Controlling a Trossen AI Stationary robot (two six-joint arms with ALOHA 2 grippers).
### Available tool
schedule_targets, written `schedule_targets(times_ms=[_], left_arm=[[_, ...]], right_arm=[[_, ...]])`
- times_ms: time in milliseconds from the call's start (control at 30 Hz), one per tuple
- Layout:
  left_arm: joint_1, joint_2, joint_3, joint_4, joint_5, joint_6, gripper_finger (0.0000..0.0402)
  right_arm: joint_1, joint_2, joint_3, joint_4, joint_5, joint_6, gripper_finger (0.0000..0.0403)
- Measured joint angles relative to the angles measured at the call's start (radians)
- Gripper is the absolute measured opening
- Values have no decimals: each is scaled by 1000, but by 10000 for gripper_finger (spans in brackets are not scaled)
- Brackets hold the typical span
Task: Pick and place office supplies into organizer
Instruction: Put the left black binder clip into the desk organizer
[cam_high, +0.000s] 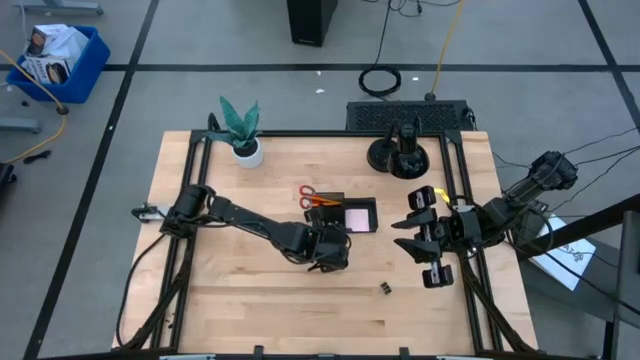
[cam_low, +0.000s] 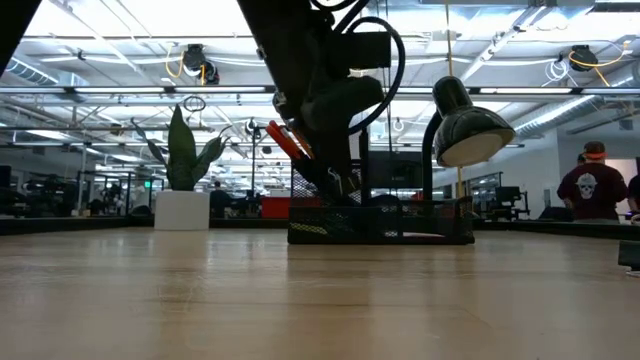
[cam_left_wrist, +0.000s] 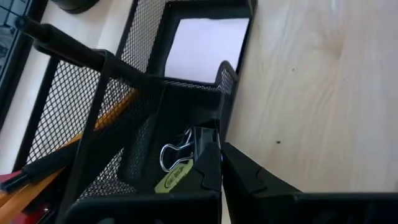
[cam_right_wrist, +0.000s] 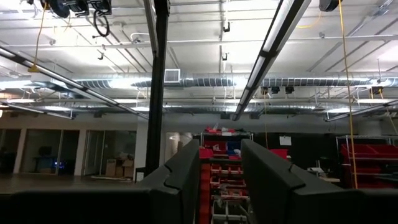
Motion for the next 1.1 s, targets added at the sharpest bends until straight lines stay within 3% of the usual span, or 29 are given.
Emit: schedule_targets(times_ms=[833,1100], left_arm=[[54,-11,26,-51,1,60,0],[79,-10,25,-63,52,109,0]], right_arm=[[0,0,0,-15,0,3,109],[0,0,0,-15,0,12,109]])
